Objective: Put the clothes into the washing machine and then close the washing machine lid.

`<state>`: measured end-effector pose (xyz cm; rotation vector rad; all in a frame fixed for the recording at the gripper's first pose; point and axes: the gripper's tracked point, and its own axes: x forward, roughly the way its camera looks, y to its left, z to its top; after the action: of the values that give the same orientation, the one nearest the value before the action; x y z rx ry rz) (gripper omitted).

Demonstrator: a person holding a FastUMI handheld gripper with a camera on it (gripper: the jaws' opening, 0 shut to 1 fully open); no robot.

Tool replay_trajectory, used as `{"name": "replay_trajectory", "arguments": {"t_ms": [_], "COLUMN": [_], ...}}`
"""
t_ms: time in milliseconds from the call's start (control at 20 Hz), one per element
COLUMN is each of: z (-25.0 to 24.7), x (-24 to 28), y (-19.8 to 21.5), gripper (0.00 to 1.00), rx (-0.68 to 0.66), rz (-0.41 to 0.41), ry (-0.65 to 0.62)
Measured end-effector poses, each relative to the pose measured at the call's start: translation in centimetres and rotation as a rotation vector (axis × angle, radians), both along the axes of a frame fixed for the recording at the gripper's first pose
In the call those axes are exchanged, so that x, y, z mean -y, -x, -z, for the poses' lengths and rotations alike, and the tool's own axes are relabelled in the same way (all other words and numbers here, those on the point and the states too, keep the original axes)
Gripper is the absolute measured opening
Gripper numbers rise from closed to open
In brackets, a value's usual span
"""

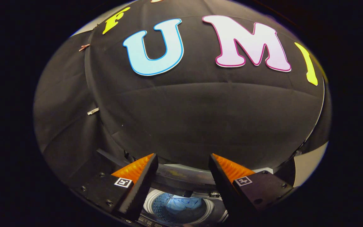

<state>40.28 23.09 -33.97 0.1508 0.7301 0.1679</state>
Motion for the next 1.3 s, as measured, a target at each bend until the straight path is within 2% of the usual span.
{"name": "replay_trajectory", "arguments": {"t_ms": [300,450,550,850,1300], "z": [0.9,3.1,3.3,-1.9,-8.7], "x": [-1.1,-1.0,-1.7,-2.8,-0.6], "y": [6.3,9.6,11.3,12.5,14.4], "gripper": [1.00,1.00,0.99,1.00,1.00], "rx": [-0.081,-0.153,-0.140,-0.053,0.045], "rz": [-0.001,-0.012,-0.025,-0.061,-0.077], "ry": [-0.017,0.052,0.053,0.024,0.026]}}
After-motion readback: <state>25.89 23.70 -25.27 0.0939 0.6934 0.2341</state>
